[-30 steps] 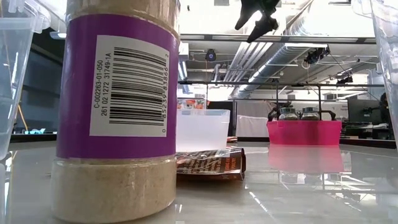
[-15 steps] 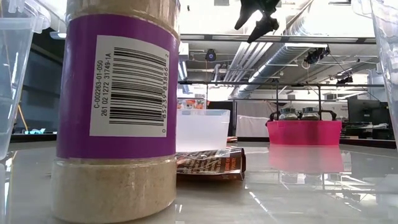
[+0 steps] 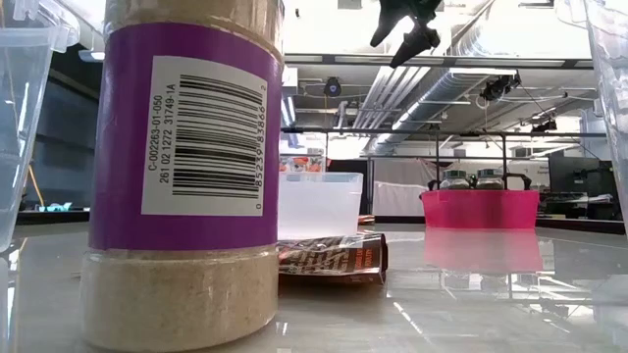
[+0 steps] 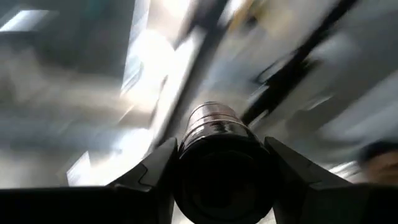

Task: Sort spices by type
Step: Put the top black seasoning bottle into the top transparent bin, then put the black seasoning bottle into the top transparent bin

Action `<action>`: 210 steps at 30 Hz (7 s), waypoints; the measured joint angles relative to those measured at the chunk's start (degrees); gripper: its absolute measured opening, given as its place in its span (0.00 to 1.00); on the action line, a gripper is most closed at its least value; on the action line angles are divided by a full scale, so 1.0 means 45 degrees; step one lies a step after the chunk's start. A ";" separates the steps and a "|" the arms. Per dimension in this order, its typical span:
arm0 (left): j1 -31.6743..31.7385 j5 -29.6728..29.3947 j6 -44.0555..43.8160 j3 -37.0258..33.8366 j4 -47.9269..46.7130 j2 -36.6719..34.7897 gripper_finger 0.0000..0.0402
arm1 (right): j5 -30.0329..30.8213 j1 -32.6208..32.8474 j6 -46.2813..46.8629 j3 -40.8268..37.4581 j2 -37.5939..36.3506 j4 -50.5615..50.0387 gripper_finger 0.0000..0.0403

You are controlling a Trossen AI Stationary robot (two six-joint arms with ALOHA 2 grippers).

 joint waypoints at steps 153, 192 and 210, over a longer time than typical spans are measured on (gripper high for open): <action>-0.8952 -1.2003 0.0900 -0.0665 -2.3551 -0.1540 0.80 | 0.0000 1.1958 -0.0061 0.2919 0.9017 0.4553 0.98; -0.8927 -1.2082 0.0371 -0.0656 -2.3708 -0.1540 0.80 | 0.4732 1.1523 0.2520 0.5429 0.6204 0.4084 0.51; -0.8927 -1.3170 -0.0076 -0.0656 -2.3692 -0.1540 0.80 | 1.7980 1.2284 0.9737 0.2895 0.2642 0.8466 0.51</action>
